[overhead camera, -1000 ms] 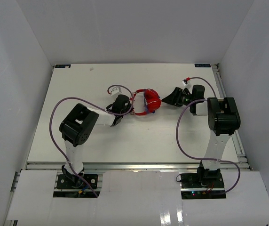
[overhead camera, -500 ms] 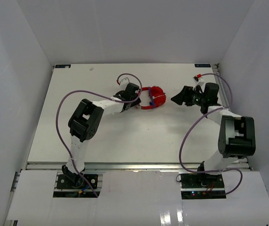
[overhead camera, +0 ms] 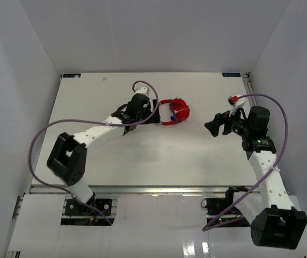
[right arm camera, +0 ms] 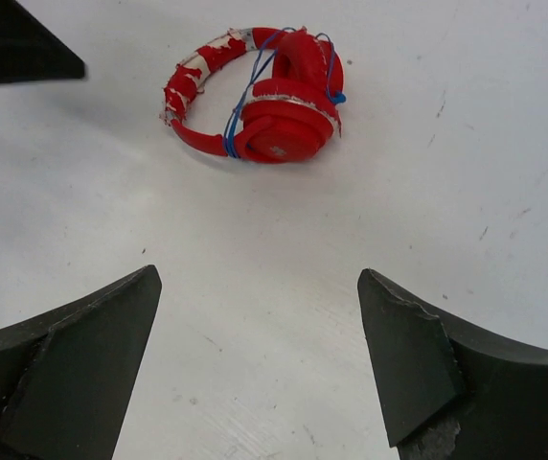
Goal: Wrap the headphones
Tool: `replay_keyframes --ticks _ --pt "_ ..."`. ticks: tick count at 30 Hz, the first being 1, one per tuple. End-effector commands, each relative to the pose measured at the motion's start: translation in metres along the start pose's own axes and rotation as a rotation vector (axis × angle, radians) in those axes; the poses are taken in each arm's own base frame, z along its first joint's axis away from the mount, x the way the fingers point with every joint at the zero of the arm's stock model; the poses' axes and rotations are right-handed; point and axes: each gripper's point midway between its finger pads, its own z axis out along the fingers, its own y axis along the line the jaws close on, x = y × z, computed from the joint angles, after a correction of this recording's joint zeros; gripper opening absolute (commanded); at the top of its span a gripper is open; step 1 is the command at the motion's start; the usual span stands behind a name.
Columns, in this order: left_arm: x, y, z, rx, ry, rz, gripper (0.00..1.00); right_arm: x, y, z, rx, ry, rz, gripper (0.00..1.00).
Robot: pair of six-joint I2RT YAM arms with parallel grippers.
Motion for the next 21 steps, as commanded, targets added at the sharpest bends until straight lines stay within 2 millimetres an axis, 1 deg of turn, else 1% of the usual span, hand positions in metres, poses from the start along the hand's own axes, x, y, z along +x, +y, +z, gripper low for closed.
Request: replay_keyframes --ticks 1,2,3,4,5,6,8,10,12,14,15,18,20,21 --pt "-0.031 -0.045 -0.098 0.377 -0.125 0.225 0.98 0.020 -0.005 -0.018 0.126 0.038 0.067 0.90" --pt "-0.020 -0.050 -0.114 0.458 -0.115 0.276 0.98 0.019 -0.007 -0.022 0.157 0.021 0.079 0.90" --pt "-0.021 -0.058 -0.133 0.529 -0.130 0.312 0.98 0.020 -0.010 -0.024 0.182 0.020 0.089 0.90" --pt "-0.014 -0.059 -0.158 0.595 -0.153 0.358 0.98 0.018 -0.013 -0.028 0.214 0.009 0.093 0.90" --pt "-0.005 -0.056 -0.178 0.642 -0.177 0.396 0.98 0.016 -0.016 -0.033 0.252 -0.003 0.094 0.90" --pt "0.001 -0.050 -0.190 0.653 -0.199 0.412 0.98 0.015 -0.022 -0.037 0.298 -0.013 0.095 0.90" --pt "0.007 -0.033 -0.200 0.605 -0.241 0.419 0.98 0.013 -0.025 -0.043 0.341 -0.035 0.094 0.90" --pt "0.020 -0.010 -0.204 0.536 -0.260 0.430 0.98 0.013 -0.027 -0.048 0.370 -0.051 0.109 0.90" --pt "0.020 0.004 -0.213 0.483 -0.291 0.442 0.98 0.014 -0.025 -0.049 0.374 -0.058 0.124 0.90" --pt "0.027 0.017 -0.211 0.435 -0.288 0.453 0.98 0.017 -0.024 -0.050 0.371 -0.056 0.129 0.90" --pt "0.030 0.022 -0.212 0.423 -0.296 0.460 0.98 0.018 -0.024 -0.050 0.371 -0.055 0.127 0.90" --pt "0.031 0.029 -0.219 0.417 -0.363 0.464 0.98 0.021 -0.027 -0.051 0.383 -0.050 0.126 0.90" --pt "0.027 0.030 -0.224 0.420 -0.411 0.456 0.98 0.024 -0.029 -0.052 0.388 -0.046 0.128 0.90" --pt "0.025 0.031 -0.230 0.419 -0.445 0.449 0.98 0.024 -0.030 -0.052 0.389 -0.046 0.128 0.90"
